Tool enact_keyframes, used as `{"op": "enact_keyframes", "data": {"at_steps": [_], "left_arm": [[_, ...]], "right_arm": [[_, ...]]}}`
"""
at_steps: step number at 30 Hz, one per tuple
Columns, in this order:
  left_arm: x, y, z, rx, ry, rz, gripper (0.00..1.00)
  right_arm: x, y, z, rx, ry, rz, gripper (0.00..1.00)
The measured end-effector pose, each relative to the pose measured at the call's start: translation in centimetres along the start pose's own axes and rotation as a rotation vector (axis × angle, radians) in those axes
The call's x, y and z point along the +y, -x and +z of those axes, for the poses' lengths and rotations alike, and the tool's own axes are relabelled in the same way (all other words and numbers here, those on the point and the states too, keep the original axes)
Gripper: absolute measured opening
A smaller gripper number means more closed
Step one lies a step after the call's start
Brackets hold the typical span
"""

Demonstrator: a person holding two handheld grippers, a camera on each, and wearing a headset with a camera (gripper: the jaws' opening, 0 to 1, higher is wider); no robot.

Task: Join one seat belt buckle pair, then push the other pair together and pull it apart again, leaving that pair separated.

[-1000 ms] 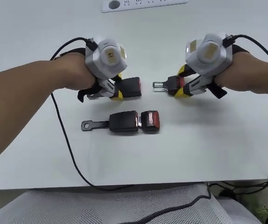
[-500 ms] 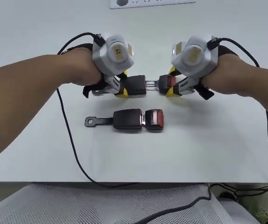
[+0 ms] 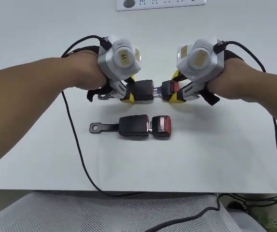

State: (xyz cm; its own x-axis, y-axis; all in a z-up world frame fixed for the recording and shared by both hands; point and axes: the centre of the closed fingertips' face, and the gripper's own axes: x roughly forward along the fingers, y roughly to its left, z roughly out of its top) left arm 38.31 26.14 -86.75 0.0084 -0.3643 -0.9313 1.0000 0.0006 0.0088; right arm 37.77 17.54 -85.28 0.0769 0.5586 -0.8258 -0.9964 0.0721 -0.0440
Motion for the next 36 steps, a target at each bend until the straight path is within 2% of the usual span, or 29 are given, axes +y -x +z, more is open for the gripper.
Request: {"op": "enact_keyframes", "data": {"at_steps": [3,8,10,20,32,36], "left_arm": [[0.0,0.0,0.1,-0.011,-0.008,-0.002,0.31],[0.0,-0.1,0.1,0.000,-0.008,0.000,0.31],[-0.3,0.1,0.2,0.000,-0.004,0.000,0.31],[-0.8,0.6,0.5,0.015,0.014,0.010,0.31],[-1.2,0.9,0.9,-0.007,0.036,0.014,0.31],[-1.1,0.8,0.7,-0.013,0.039,0.015,0.31]], "right_arm": [[0.1,-0.3,0.4,0.001,0.006,0.006,0.33],[0.3,-1.2,1.6,0.000,-0.008,0.010,0.33],[0.4,-1.2,1.4,0.013,-0.010,0.011,0.33],[0.4,-1.3,1.5,-0.003,-0.010,0.002,0.34],[0.5,-1.3,1.3,-0.003,-0.005,-0.003,0.34],[0.5,-1.0,1.0,0.003,-0.004,-0.003,0.34]]}}
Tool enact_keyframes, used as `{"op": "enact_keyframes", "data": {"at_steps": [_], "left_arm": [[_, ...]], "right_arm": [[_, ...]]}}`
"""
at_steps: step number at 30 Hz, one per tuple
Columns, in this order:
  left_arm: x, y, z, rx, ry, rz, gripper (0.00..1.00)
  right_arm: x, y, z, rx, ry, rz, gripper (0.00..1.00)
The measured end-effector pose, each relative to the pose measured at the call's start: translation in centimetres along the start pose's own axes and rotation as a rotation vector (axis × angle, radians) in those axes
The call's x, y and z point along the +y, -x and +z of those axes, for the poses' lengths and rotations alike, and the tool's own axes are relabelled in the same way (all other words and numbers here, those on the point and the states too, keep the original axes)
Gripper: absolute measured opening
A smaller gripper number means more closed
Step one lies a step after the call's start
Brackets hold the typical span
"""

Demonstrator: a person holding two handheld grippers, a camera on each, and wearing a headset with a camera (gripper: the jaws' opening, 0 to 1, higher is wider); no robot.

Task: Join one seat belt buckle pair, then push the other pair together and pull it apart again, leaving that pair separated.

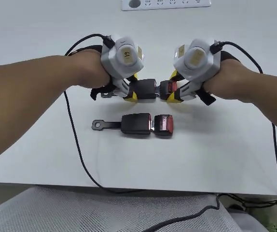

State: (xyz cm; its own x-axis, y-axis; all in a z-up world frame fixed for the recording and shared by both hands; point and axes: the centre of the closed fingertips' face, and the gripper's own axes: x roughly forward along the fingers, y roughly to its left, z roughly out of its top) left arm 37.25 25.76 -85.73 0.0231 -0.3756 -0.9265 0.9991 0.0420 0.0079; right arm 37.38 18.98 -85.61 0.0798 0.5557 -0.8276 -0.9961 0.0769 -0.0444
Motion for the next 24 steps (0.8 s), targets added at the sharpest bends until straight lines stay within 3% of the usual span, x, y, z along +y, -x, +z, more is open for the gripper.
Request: {"op": "enact_keyframes", "data": {"at_steps": [5,10,13,24], "left_arm": [[0.1,0.0,0.0,-0.024,0.007,-0.004,0.31],[0.0,0.0,0.0,-0.015,0.007,-0.001,0.31],[0.0,0.0,0.0,-0.006,0.004,-0.001,0.31],[0.0,0.0,-0.1,-0.006,0.016,0.002,0.32]], "right_arm": [[-0.2,0.7,-1.0,0.002,0.001,0.000,0.35],[0.1,0.7,-1.0,-0.016,0.010,-0.004,0.35],[0.0,1.2,-1.8,-0.013,0.003,-0.007,0.35],[-0.3,4.9,-7.5,0.033,-0.033,-0.039,0.36]]}}
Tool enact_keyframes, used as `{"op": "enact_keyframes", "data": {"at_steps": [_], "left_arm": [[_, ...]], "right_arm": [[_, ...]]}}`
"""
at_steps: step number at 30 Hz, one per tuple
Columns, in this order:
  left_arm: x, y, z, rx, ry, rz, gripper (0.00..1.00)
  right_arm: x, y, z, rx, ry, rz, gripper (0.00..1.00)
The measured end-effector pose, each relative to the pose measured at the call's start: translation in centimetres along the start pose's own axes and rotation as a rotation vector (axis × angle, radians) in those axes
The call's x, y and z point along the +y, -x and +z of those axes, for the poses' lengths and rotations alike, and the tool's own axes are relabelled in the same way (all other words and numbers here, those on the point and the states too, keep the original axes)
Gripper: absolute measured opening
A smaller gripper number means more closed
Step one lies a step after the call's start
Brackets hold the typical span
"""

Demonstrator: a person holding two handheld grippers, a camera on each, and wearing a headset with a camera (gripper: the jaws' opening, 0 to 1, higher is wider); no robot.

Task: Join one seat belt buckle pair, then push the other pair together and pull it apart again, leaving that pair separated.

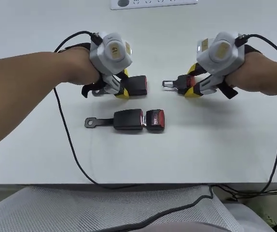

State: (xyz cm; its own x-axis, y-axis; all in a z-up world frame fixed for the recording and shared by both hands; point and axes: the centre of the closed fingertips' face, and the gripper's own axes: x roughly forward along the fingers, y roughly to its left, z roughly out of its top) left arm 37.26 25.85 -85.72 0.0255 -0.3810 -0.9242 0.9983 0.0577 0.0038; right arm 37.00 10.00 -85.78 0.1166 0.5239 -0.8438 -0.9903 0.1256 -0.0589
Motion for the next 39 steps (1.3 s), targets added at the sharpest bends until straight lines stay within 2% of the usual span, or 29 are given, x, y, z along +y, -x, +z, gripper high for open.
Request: {"op": "enact_keyframes", "data": {"at_steps": [3,8,13,16,20,23,25,26,27,29,32,35,39], "left_arm": [[0.0,0.0,0.0,-0.003,0.007,0.002,0.32],[0.0,0.0,-0.1,-0.011,0.010,0.002,0.32],[0.1,0.0,-0.1,-0.045,0.024,0.011,0.32],[0.1,0.1,-0.2,-0.053,0.071,0.030,0.33],[0.1,0.2,-0.2,-0.069,0.044,0.038,0.33],[0.0,0.3,-0.3,-0.060,-0.003,0.060,0.33],[0.1,0.9,0.0,-0.072,0.004,0.081,0.35],[0.7,1.9,0.5,-0.117,0.053,0.124,0.36],[0.8,2.2,0.5,-0.123,0.059,0.134,0.38],[0.8,4.0,0.4,-0.168,0.105,0.169,0.39],[0.0,5.6,-0.5,-0.185,0.115,0.196,0.42],[-1.5,7.2,-1.5,-0.197,0.123,0.223,0.46],[-3.1,8.7,-2.5,-0.212,0.165,0.254,0.62]], "right_arm": [[-0.2,1.3,-2.2,0.022,-0.019,-0.008,0.36],[-0.4,2.4,-4.2,0.046,-0.042,-0.019,0.36],[-0.3,2.5,-4.5,0.061,-0.055,-0.029,0.37],[-0.3,2.4,-4.4,0.084,-0.055,-0.049,0.37],[-0.3,2.4,-4.2,0.105,-0.023,-0.082,0.37],[-1.3,3.1,-4.4,0.149,0.032,-0.159,0.45],[-1.2,3.5,-4.1,0.137,0.013,-0.173,0.49],[-1.5,4.0,-3.9,0.123,-0.001,-0.196,0.51],[-1.4,4.3,-3.8,0.116,-0.010,-0.204,0.51],[-0.7,5.4,-3.3,0.080,-0.053,-0.207,0.50],[0.3,6.4,-2.6,0.053,-0.062,-0.218,0.51],[1.4,6.9,-1.7,0.021,-0.083,-0.237,0.56],[3.4,7.7,-0.6,-0.030,-0.111,-0.256,0.63]]}}
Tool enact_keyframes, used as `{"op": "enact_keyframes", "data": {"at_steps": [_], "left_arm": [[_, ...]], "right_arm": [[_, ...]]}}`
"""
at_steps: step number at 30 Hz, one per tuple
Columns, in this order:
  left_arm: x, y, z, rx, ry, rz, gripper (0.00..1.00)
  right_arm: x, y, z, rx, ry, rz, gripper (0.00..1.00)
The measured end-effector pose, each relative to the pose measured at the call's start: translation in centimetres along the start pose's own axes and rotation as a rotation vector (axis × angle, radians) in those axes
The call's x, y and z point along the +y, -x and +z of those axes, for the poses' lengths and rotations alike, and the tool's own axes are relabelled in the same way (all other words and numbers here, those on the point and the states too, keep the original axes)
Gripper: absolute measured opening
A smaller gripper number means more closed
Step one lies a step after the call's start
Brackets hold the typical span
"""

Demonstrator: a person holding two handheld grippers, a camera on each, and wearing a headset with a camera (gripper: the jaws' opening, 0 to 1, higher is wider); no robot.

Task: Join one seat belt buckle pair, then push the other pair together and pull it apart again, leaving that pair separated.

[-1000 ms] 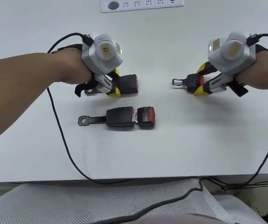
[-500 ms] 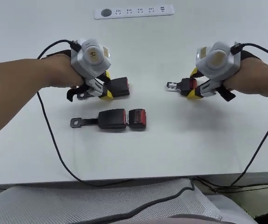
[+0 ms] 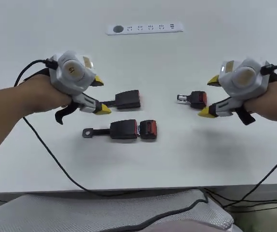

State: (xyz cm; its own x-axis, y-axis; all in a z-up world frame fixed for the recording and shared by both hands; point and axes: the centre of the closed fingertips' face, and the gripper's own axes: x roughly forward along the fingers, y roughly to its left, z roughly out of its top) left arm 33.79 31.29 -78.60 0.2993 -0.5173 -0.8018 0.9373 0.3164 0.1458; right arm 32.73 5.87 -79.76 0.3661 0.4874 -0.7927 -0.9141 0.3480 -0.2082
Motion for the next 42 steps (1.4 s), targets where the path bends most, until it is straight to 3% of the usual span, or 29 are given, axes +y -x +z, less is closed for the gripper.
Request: {"op": "enact_keyframes", "data": {"at_steps": [5,14,18,25,30,42], "left_arm": [[-2.4,3.0,-0.9,-0.042,0.019,0.030,0.70],[-4.6,6.2,-3.8,-0.062,0.128,0.092,0.84],[-4.8,7.3,-4.4,-0.070,0.191,0.130,0.89],[-5.2,8.1,-4.2,-0.093,0.224,0.157,0.98],[-4.5,8.7,-4.5,-0.119,0.268,0.202,1.00],[-5.7,8.7,-5.4,-0.136,0.308,0.209,1.00]], "right_arm": [[1.8,1.5,0.3,-0.042,-0.058,-0.019,0.71],[3.3,4.0,0.1,-0.098,-0.188,-0.072,0.82],[4.0,4.7,-0.3,-0.107,-0.208,-0.076,0.87],[4.3,5.1,-1.0,-0.120,-0.265,-0.111,1.00],[4.6,5.2,-1.3,-0.119,-0.285,-0.119,1.00],[6.0,5.1,-0.8,-0.127,-0.307,-0.114,1.00]]}}
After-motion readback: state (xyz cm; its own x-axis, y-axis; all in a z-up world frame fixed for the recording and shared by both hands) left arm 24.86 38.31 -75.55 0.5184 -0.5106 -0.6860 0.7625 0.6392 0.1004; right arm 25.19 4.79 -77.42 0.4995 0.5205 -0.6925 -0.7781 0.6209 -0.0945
